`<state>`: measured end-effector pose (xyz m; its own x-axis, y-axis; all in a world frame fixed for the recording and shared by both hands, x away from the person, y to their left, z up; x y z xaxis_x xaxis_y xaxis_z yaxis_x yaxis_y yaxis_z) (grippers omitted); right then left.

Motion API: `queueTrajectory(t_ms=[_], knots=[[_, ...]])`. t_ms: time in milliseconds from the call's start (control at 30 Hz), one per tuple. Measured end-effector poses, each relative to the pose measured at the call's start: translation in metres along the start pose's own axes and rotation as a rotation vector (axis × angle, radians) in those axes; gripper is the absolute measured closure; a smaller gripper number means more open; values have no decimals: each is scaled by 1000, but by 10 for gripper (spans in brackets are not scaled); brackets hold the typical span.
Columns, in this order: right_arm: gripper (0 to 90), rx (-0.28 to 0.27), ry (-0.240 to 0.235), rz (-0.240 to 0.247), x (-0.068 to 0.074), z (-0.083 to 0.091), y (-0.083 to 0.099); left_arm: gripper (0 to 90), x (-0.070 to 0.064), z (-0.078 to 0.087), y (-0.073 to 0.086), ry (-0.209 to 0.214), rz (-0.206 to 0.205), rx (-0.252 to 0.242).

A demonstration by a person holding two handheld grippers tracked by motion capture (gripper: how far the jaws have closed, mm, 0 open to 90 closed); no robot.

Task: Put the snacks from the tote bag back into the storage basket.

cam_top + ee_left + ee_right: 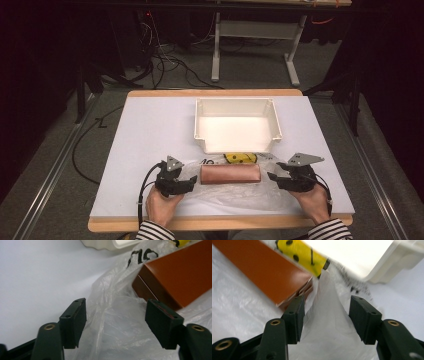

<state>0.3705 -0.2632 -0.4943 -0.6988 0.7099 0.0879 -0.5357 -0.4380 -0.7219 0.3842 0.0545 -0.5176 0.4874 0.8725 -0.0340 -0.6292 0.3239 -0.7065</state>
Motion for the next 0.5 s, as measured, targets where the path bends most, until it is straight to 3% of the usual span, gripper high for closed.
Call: queueTrajectory(t_ms=[167, 233, 300, 400, 500], knots=[[440, 64, -29, -20, 0, -15, 20, 296, -2, -5, 11, -1, -9, 20], [459, 78, -25, -19, -1, -20, 27, 321, -2, -8, 14, -26, -34, 31], [506, 87, -15, -1, -3, -22, 30, 362, -2, -10, 15, -82, -90, 5], [671, 74, -17, 5, -4, -21, 31, 451, 0, -9, 16, -90, -95, -18], [811, 94, -8, 26, -6, -19, 30, 629, 2, -9, 14, -102, -86, -15]])
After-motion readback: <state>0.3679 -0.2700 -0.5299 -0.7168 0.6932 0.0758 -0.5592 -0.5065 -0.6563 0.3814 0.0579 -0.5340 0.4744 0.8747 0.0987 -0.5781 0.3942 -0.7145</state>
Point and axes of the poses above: each handheld gripper's, and its own axes: z roughly backward along the jaws, y roughly out of its underside, x roughly to its left, the point moved 8 cm from there along -z, roughly forward along the jaws, and after that the axes turned 9 degrees about -y, right-handed, at the moved point
